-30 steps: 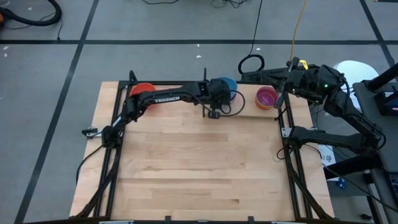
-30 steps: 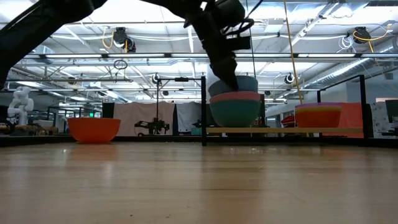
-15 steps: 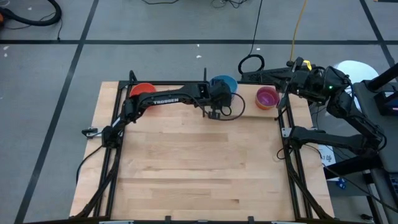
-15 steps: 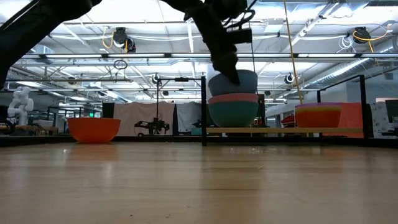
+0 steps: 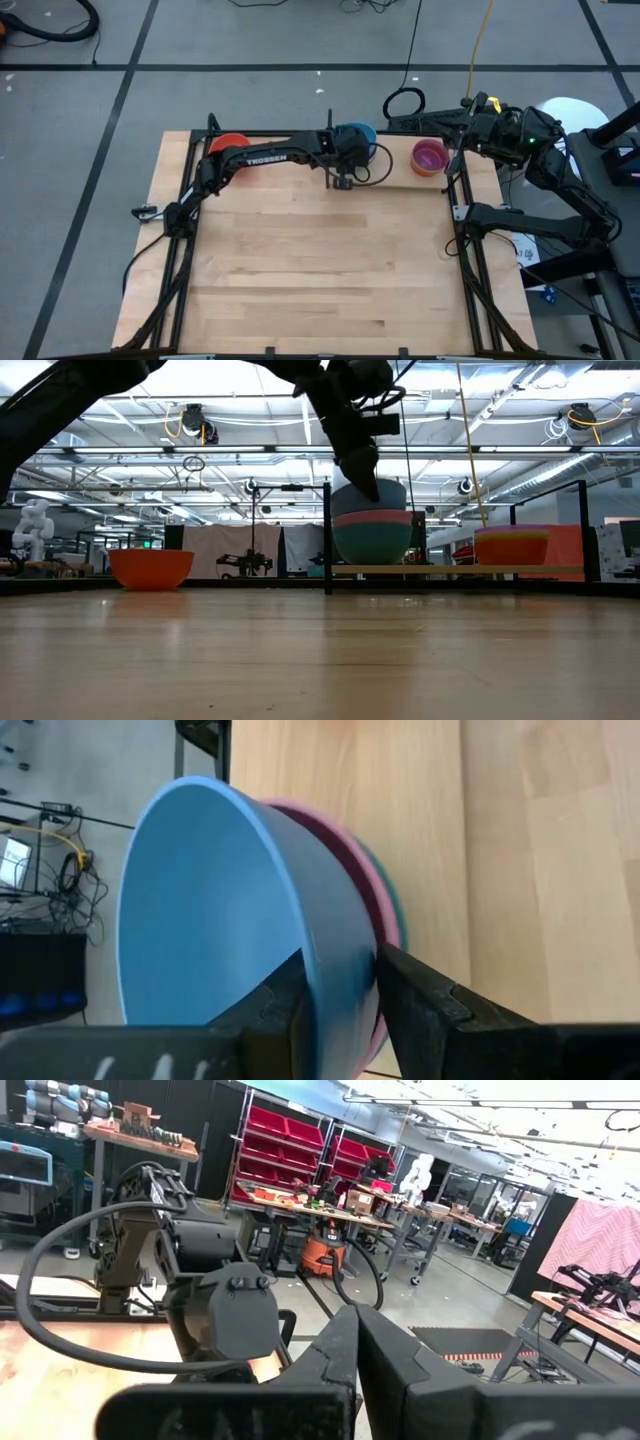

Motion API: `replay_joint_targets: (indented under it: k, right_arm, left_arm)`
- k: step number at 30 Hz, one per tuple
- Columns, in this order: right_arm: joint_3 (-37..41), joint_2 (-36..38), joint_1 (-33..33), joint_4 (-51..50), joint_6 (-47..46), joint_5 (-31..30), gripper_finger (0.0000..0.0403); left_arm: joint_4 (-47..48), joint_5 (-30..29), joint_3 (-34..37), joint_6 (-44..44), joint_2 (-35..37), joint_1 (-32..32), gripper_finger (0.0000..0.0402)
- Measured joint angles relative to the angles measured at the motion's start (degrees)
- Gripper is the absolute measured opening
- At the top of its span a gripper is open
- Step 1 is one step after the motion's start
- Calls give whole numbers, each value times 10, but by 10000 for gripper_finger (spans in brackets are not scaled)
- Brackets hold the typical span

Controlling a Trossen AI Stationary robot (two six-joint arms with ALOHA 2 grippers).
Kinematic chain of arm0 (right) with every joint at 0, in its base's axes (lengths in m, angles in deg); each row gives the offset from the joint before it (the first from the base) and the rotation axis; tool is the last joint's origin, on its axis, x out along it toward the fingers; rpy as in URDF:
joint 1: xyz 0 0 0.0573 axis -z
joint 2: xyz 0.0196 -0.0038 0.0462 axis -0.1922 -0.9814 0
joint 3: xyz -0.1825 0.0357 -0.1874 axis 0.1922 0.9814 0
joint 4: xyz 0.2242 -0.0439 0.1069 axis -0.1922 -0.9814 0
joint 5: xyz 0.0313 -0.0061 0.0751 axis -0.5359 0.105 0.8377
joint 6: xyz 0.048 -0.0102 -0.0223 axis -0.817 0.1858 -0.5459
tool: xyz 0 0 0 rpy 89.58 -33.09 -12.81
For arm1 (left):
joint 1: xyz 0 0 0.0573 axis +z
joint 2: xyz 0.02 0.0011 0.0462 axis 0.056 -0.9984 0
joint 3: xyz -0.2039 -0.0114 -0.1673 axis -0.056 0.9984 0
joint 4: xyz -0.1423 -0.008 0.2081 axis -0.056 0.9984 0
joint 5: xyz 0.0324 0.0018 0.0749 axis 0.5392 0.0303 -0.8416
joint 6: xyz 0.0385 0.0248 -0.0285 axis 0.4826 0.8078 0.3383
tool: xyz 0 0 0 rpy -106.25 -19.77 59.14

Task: Place and stack bowls onto a shelf
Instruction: Stack the large blue bowl on top of the large pink bowl on the shelf

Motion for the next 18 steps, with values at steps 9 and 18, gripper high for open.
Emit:
replay_joint_targets:
  k: [9,18]
  right_arm:
    - [0,0,0,16,-3,0,0]
    - [0,0,0,26,-4,0,0]
  left_arm:
    - [1,6,0,-7,0,-2,53]
    - [1,5,0,-21,0,-2,54]
